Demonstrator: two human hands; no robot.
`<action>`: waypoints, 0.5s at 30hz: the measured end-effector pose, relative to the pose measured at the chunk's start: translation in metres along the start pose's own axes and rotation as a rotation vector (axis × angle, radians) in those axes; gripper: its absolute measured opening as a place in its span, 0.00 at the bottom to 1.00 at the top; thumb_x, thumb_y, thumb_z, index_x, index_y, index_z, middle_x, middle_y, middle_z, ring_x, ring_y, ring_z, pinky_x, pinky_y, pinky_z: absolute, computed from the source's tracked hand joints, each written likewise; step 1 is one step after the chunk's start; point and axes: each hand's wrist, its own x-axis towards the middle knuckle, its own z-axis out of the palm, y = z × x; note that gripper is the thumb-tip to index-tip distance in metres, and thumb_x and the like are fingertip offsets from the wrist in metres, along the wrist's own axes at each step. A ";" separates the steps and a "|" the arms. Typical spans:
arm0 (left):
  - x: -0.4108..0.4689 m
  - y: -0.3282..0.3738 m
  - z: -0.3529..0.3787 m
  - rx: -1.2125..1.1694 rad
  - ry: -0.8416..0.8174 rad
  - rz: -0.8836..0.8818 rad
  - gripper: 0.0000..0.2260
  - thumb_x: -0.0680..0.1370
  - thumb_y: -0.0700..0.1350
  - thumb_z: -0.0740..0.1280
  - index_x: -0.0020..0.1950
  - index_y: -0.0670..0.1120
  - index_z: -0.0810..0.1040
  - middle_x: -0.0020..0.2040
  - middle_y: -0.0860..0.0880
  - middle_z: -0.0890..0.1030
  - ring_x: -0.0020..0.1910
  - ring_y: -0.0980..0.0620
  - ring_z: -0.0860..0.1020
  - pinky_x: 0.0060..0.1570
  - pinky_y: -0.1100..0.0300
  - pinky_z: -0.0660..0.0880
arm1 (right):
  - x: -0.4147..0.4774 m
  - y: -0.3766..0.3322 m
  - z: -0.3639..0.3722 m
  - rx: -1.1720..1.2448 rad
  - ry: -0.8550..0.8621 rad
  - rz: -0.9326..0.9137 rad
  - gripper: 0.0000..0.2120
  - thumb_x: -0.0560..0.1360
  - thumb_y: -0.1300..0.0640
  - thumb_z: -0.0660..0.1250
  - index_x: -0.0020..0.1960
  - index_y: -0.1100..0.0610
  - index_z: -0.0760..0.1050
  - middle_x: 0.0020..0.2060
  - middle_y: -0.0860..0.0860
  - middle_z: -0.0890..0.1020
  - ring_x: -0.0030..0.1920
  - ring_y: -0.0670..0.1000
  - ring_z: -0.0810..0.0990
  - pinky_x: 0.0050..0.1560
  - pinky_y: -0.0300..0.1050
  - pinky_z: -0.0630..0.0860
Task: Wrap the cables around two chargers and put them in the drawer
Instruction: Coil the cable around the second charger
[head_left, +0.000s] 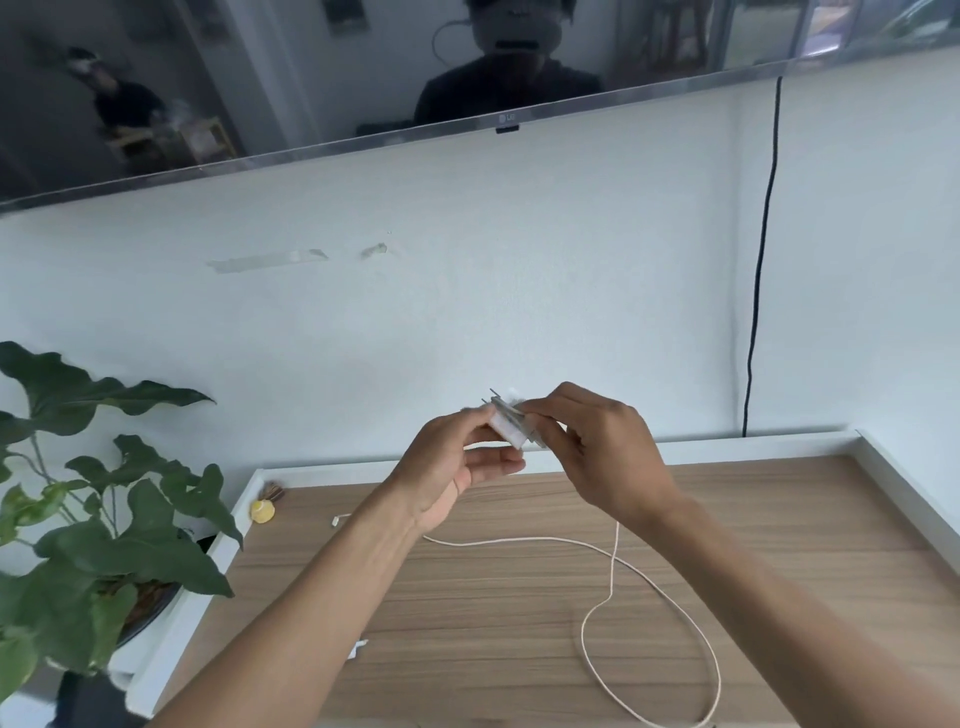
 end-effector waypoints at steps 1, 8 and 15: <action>0.000 0.002 0.002 0.000 -0.002 -0.008 0.14 0.80 0.49 0.63 0.50 0.38 0.80 0.47 0.37 0.81 0.43 0.41 0.80 0.52 0.45 0.80 | 0.000 0.002 -0.002 -0.010 -0.008 -0.012 0.10 0.78 0.55 0.61 0.54 0.50 0.80 0.39 0.44 0.79 0.27 0.43 0.66 0.28 0.47 0.73; 0.001 0.009 -0.001 0.204 -0.111 -0.108 0.11 0.78 0.43 0.67 0.54 0.37 0.81 0.50 0.35 0.82 0.45 0.40 0.83 0.54 0.44 0.80 | -0.002 0.010 -0.016 -0.038 -0.202 -0.152 0.14 0.78 0.53 0.57 0.55 0.48 0.81 0.40 0.44 0.79 0.32 0.43 0.65 0.28 0.39 0.68; -0.007 0.015 -0.006 0.328 -0.338 -0.079 0.14 0.78 0.35 0.65 0.62 0.32 0.74 0.58 0.33 0.80 0.56 0.37 0.81 0.53 0.51 0.80 | 0.015 0.021 -0.037 0.027 -0.247 -0.127 0.07 0.77 0.53 0.65 0.49 0.52 0.81 0.42 0.44 0.82 0.34 0.49 0.78 0.35 0.46 0.75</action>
